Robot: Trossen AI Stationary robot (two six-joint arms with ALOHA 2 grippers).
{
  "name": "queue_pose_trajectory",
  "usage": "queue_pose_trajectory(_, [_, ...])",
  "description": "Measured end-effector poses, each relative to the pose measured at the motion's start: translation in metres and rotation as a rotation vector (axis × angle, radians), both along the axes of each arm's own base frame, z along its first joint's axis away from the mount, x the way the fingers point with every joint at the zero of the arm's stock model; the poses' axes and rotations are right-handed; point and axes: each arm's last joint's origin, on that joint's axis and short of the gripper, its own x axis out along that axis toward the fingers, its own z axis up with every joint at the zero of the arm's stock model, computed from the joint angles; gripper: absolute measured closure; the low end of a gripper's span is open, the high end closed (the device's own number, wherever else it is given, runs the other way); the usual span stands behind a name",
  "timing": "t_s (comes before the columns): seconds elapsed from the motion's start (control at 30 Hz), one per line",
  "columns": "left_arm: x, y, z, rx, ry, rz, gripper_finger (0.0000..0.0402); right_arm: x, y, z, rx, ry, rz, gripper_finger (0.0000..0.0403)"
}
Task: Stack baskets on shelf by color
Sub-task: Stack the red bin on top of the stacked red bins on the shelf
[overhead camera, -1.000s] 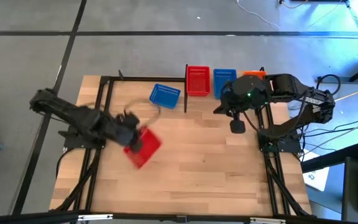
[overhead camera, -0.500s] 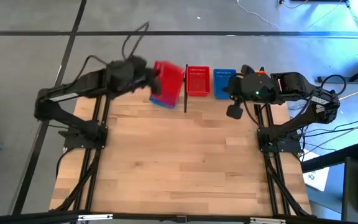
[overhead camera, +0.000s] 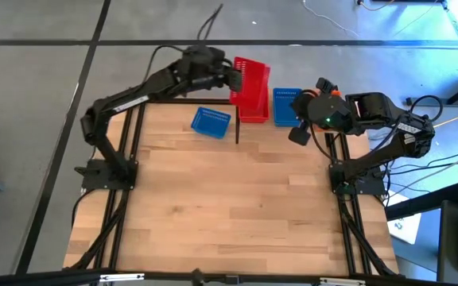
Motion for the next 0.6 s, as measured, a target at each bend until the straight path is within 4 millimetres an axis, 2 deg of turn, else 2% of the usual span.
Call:
queue_pose_trajectory(0.23, [0.02,0.011,-0.028,-0.115,0.027,0.024,0.0401,-0.002,-0.001,0.0,-0.032,-0.002,-0.051,0.0403])
queue_pose_trajectory(0.47, [0.027,0.018,-0.045,-0.173,0.052,0.098,0.0401,-0.002,-0.001,0.0,-0.034,0.003,-0.051,0.0403])
queue_pose_trajectory(0.6, [0.025,0.018,-0.051,-0.196,0.115,0.128,0.0401,-0.002,-0.001,0.0,-0.035,0.01,-0.049,0.0403])
